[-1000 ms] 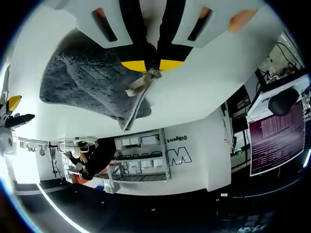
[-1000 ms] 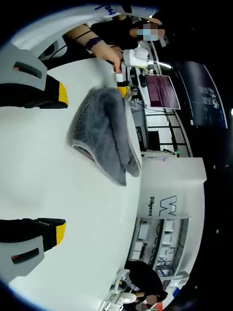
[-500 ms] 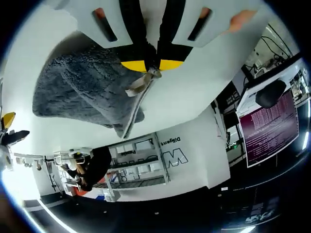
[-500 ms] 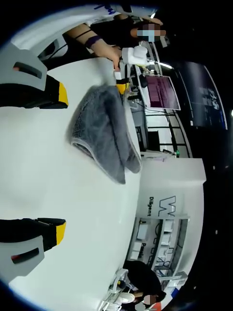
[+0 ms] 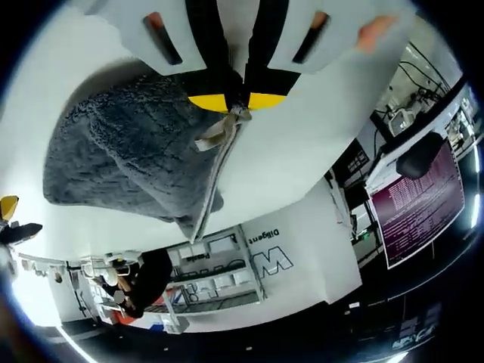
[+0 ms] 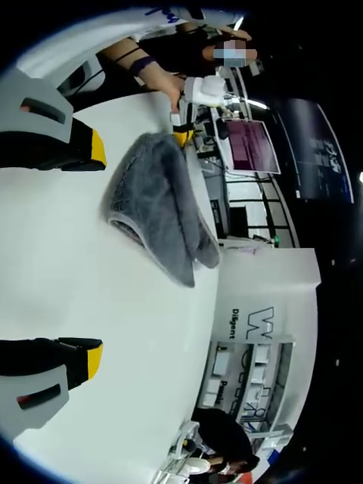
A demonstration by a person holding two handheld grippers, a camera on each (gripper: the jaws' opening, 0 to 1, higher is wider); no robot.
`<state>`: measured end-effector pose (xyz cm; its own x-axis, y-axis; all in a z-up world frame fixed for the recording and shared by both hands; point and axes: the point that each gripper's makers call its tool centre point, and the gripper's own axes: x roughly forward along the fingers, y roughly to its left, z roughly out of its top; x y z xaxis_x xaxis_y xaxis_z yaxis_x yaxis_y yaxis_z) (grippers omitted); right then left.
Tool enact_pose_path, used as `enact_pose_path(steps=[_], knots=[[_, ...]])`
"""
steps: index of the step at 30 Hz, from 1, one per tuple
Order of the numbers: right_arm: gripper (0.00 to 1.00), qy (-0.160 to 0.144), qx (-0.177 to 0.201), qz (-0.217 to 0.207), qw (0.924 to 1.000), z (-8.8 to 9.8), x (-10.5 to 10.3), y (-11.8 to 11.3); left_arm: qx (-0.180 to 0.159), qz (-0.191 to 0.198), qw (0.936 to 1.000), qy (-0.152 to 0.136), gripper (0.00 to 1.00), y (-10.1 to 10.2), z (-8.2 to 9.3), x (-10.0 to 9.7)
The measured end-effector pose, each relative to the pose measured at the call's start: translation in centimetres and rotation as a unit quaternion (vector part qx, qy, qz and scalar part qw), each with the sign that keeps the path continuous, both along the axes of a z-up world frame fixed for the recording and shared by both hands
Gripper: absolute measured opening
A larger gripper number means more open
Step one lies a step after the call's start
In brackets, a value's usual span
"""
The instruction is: Open the folded towel by lifting each exposed corner and separating the folded layers until the towel lies flat within the target outline without major curled edges
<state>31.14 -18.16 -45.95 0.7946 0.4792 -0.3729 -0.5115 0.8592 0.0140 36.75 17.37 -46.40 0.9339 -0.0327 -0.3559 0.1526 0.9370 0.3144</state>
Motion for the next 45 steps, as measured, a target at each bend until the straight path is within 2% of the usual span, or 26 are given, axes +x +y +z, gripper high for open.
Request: enact_pose_path(steps=[3,9,26,33,34,39,41,45], knots=[[0.84,-0.001,0.003,0.013,0.9999,0.1,0.4,0.7,-0.002,0.002,1.0000,0.003,0.06,0.2,-0.2,0.0],[0.85,-0.002,0.007,0.025,0.9997,0.2,1.0,1.6,-0.003,0.007,0.9997,0.021,0.06,0.6,-1.2,-0.1],[0.85,0.005,0.007,0.014,0.9999,-0.3,1.1,1.0,0.026,0.020,0.9972,0.067,0.06,1.2,-2.1,-0.5],[0.85,0.008,0.005,0.018,0.9998,-0.5,0.9,1.3,-0.005,0.014,0.9979,0.063,0.08,1.4,-2.2,-0.6],[0.85,0.008,0.004,0.019,0.9998,-0.5,0.9,1.2,-0.022,0.015,0.9977,0.062,0.09,1.3,-2.2,-0.6],[0.85,0.007,0.002,0.012,0.9999,-0.5,0.9,0.7,-0.064,0.007,0.9969,0.046,0.16,1.7,-1.5,-0.8],[0.85,0.009,0.003,0.010,0.9999,-0.6,1.0,0.6,-0.074,0.012,0.9964,0.041,0.20,2.2,-1.3,-1.0],[0.85,0.011,0.006,0.010,0.9999,-0.8,0.9,0.8,-0.093,0.015,0.9950,0.033,0.22,2.8,-0.4,-1.5]])
